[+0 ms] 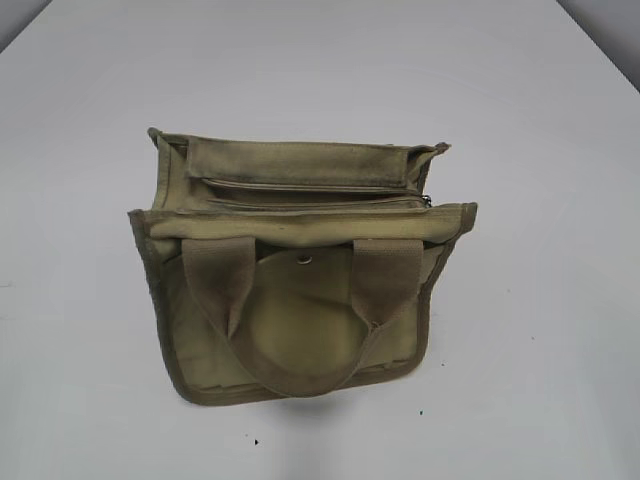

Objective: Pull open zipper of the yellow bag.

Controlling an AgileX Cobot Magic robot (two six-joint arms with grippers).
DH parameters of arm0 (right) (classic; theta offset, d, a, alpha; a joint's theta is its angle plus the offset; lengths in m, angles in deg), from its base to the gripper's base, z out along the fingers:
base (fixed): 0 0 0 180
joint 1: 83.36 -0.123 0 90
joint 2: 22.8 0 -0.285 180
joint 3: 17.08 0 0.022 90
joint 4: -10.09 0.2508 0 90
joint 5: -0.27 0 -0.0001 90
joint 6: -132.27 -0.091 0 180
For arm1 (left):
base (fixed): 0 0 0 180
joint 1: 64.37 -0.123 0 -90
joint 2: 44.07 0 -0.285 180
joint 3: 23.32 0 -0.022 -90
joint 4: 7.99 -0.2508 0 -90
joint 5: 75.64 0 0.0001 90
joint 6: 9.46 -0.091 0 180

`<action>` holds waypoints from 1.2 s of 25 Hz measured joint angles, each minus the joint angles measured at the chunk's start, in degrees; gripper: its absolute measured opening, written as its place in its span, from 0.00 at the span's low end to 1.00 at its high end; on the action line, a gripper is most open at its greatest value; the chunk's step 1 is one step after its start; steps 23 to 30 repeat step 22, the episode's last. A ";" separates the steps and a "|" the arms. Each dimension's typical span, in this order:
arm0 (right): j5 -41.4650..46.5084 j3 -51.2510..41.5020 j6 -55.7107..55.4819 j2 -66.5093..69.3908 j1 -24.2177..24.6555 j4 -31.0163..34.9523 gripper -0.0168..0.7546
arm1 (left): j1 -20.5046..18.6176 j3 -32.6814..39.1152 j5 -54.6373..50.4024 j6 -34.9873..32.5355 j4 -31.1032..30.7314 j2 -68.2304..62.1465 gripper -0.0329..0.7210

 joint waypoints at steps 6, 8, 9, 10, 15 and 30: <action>0.07 -0.06 0.00 -10.02 3.95 0.01 0.61 | -2.11 0.06 0.00 0.00 0.00 2.24 0.63; 0.24 -0.06 -0.05 -10.85 3.95 0.06 0.61 | -2.11 0.06 0.00 0.00 0.00 2.24 0.63; 0.24 -0.06 -0.05 -10.85 3.95 0.00 0.61 | -2.11 0.06 0.00 0.00 0.00 2.29 0.63; 0.24 -0.06 -0.05 -10.85 4.03 0.05 0.61 | -2.11 0.06 0.00 0.00 0.00 2.28 0.63; 0.24 -0.06 -0.05 -10.85 4.02 0.09 0.60 | -2.11 0.06 0.00 0.00 0.00 2.28 0.63; 0.24 -0.06 -0.05 -10.85 4.02 0.16 0.60 | -2.11 0.06 0.00 0.00 0.00 2.28 0.63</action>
